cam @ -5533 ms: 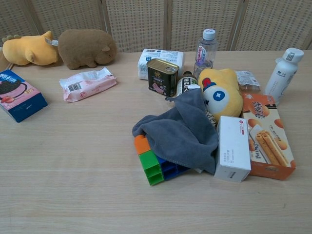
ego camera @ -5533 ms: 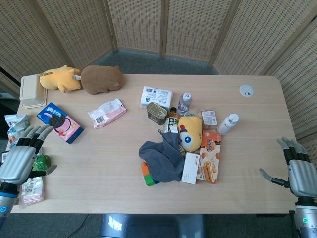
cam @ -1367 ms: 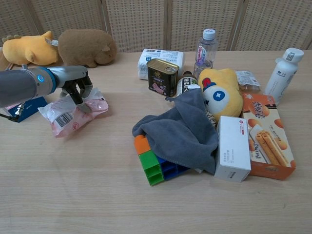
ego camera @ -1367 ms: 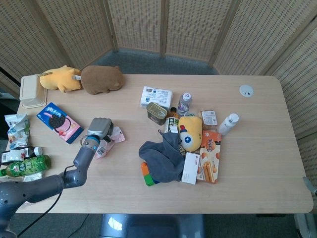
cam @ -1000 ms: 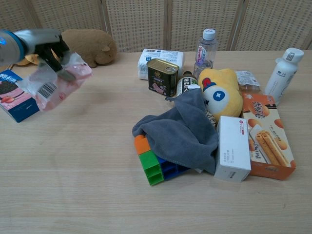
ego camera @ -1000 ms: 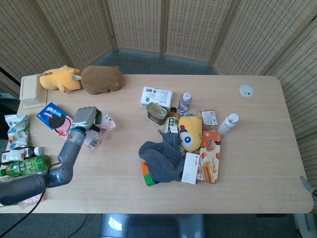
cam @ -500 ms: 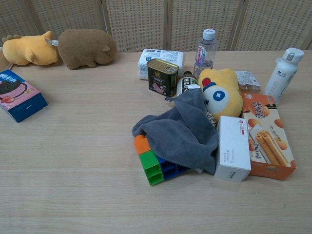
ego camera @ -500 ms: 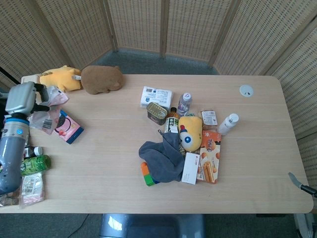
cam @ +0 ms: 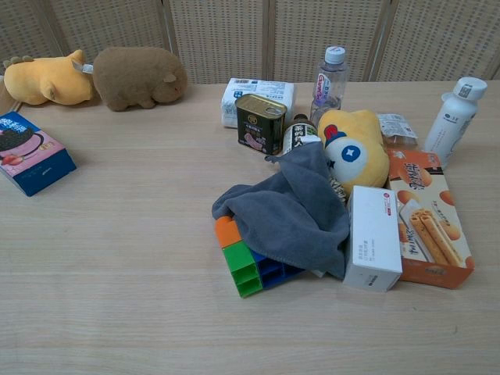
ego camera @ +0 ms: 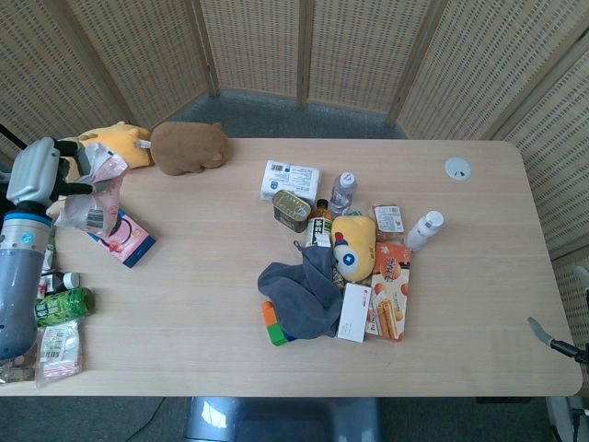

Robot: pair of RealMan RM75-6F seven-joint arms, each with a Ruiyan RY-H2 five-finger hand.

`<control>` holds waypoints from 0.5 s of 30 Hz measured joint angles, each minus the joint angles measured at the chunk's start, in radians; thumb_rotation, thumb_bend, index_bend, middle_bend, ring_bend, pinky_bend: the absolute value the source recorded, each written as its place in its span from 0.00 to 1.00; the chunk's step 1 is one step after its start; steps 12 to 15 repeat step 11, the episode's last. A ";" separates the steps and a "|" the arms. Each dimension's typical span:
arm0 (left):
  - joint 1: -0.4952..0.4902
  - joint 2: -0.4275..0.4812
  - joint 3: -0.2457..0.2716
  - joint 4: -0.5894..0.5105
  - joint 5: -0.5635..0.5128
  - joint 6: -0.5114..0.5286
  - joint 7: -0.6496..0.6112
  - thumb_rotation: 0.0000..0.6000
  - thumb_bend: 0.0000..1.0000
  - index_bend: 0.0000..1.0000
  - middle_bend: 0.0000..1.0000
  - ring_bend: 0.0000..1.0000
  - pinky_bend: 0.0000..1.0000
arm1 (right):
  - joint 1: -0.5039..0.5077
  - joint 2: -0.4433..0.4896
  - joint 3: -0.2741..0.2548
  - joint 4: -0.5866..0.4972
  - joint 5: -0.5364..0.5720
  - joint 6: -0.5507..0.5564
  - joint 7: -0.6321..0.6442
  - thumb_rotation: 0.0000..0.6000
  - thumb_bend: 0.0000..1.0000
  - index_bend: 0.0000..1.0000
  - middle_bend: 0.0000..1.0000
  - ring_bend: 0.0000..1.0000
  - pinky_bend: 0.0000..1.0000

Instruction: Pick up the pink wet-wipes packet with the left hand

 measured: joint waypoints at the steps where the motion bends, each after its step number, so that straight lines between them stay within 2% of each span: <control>1: -0.011 -0.006 -0.005 0.001 -0.003 -0.003 0.006 1.00 0.30 0.71 0.83 0.99 0.75 | -0.004 0.000 -0.002 0.002 -0.001 0.004 0.003 0.58 0.20 0.00 0.00 0.00 0.00; 7: -0.069 -0.043 -0.028 -0.005 -0.033 -0.009 0.055 1.00 0.30 0.71 0.83 0.99 0.74 | -0.026 0.006 -0.011 0.015 0.002 0.018 0.031 0.58 0.20 0.00 0.00 0.00 0.00; 15: -0.081 -0.052 -0.029 -0.021 -0.035 0.001 0.075 1.00 0.30 0.71 0.83 0.99 0.74 | -0.035 0.009 -0.013 0.026 0.003 0.025 0.045 0.59 0.20 0.00 0.00 0.00 0.00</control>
